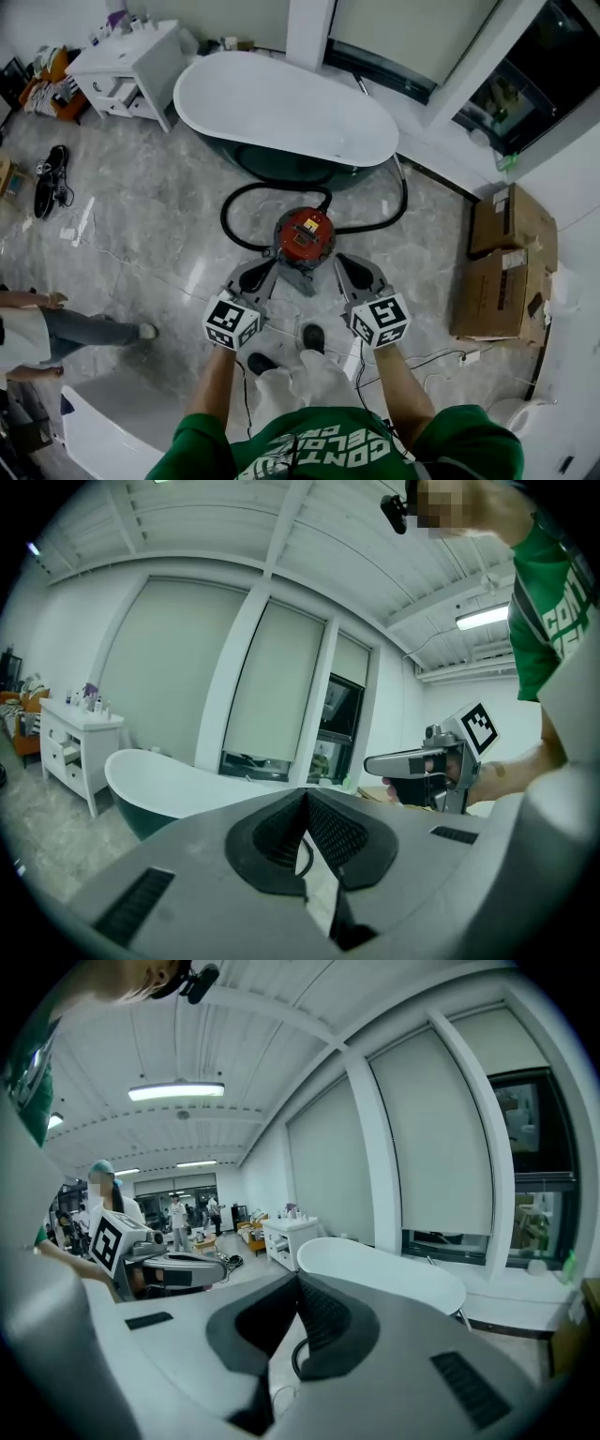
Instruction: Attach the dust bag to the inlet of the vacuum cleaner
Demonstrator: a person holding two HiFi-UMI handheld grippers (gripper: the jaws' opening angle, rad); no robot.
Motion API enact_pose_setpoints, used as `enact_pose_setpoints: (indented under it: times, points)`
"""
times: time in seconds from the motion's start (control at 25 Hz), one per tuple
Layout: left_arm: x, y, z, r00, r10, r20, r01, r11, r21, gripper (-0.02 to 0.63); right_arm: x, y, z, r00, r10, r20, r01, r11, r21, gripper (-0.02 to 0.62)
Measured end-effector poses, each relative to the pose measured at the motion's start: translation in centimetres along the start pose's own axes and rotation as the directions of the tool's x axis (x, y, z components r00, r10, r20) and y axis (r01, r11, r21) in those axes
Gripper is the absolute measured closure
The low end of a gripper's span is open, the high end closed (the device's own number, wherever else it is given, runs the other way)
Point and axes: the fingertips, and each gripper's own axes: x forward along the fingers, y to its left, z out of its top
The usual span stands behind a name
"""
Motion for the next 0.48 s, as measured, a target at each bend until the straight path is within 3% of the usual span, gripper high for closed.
enact_pose_setpoints:
  times: [0.48]
  points:
    - [2.6, -2.7, 6.0, 0.991, 0.103, 0.083, -0.097, 0.993, -0.066, 0.603, -2.5, -3.8, 5.3, 0.997, 0.059, 0.044, -0.058, 0.998, -0.013, 0.588]
